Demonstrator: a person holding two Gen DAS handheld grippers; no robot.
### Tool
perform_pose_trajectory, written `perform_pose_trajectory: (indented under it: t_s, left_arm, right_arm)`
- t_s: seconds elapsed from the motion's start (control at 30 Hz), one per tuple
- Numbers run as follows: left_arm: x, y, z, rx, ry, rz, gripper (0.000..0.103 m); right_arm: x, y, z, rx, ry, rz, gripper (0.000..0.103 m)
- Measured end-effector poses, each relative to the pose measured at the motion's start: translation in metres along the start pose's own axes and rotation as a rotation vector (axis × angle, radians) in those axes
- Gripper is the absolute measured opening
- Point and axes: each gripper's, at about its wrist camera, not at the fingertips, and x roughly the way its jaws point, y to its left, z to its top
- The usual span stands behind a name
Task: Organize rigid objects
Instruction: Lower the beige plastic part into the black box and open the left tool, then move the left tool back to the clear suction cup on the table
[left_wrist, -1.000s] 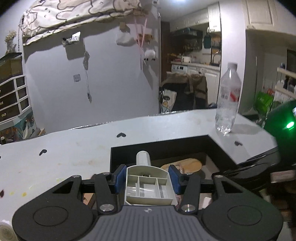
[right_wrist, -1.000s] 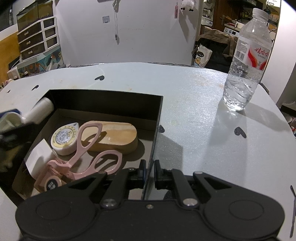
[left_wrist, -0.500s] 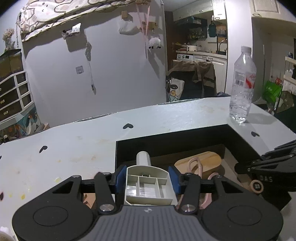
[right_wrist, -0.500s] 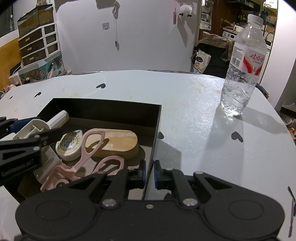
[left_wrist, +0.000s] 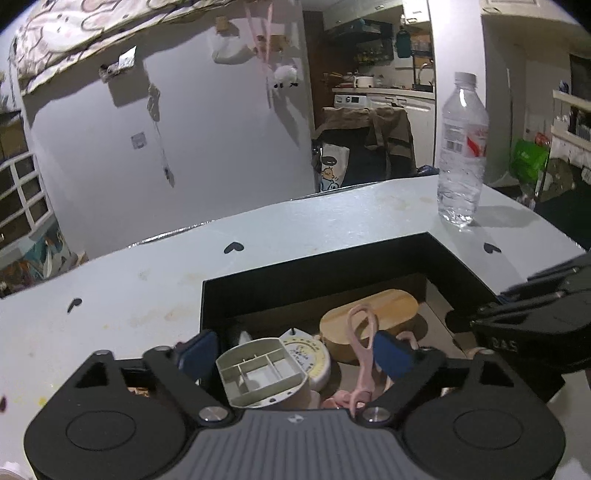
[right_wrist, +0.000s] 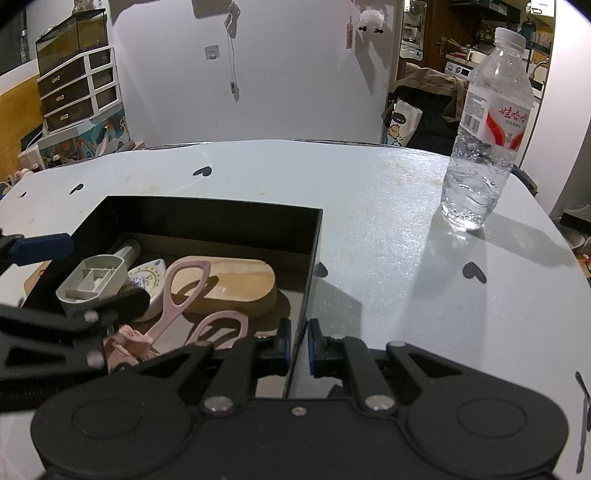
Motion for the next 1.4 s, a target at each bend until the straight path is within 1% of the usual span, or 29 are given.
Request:
perform_pose_trajectory:
  t_s: [0.13,0.2,0.33,0.63,0.83,1.13,1.27,1.4]
  left_arm:
    - [-0.004,-0.001,0.001,-0.012,0.010,-0.009,0.095]
    - [-0.007,-0.001,0.002,-0.020,0.014,-0.019,0.098]
    - [-0.012,-0.001,0.003,-0.040,0.033,-0.043,0.099]
    - [-0.026,0.000,0.002,-0.043,0.048,-0.045,0.103]
    - [-0.040,0.006,-0.001,-0.067,0.089,-0.059,0.103]
    - [-0.068,0.008,-0.009,-0.070,0.081,-0.083,0.103]
    - [-0.073,0.014,-0.016,-0.088,0.110,-0.081,0.103]
    - [-0.080,0.025,-0.026,-0.135,0.155,-0.087,0.103]
  right_arm:
    - [0.000,0.000,0.000,0.001,0.000,0.000,0.009]
    - [0.000,0.001,0.000,0.001,0.000,0.001,0.010]
    - [0.000,0.000,0.000,0.002,0.000,0.002,0.010]
    - [0.000,0.001,-0.001,0.001,0.000,0.004,0.010]
    - [0.000,0.001,-0.001,0.002,0.000,0.005,0.010]
    - [-0.001,0.001,-0.001,0.000,0.000,0.005,0.010]
    - [-0.001,0.001,-0.001,0.000,0.000,0.005,0.010]
    - [-0.001,0.001,-0.001,0.000,0.000,0.005,0.010]
